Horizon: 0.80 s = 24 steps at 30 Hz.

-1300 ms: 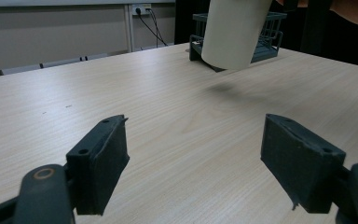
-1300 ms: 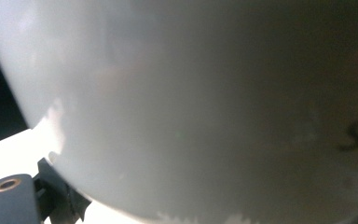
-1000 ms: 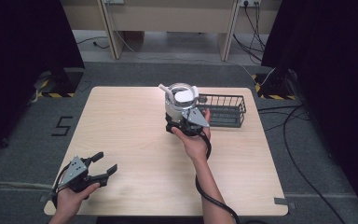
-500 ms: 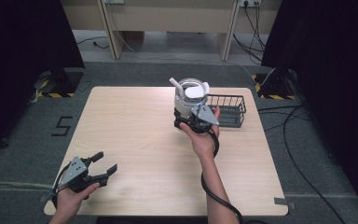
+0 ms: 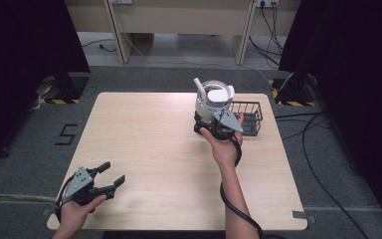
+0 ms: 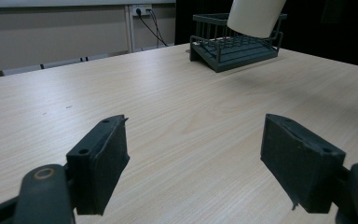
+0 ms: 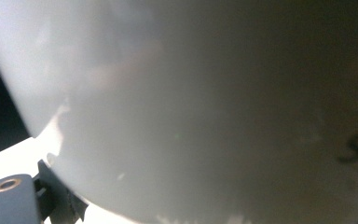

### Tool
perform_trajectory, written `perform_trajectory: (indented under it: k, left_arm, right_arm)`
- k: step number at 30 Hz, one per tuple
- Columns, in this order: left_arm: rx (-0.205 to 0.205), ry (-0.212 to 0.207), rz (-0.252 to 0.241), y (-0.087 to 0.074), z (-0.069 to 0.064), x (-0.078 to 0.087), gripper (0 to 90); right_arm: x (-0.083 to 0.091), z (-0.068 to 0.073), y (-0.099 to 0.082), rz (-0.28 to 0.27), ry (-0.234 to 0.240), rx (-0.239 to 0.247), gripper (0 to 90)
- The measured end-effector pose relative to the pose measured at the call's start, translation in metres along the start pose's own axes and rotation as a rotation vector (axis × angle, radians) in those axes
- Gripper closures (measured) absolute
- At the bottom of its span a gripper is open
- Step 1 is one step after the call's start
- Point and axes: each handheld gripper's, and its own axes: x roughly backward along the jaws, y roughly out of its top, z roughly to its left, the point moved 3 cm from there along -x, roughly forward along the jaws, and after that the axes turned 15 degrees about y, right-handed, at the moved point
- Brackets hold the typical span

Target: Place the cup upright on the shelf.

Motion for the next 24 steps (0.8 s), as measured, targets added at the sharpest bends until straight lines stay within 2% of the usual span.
perform_trajectory:
  k: [24]
  left_arm:
    - [0.002, 0.001, 0.0, 0.0, 0.0, 0.0, 22.2]
  right_arm:
    - [0.014, -0.027, 0.017, -0.026, -0.082, 0.005, 10.5]
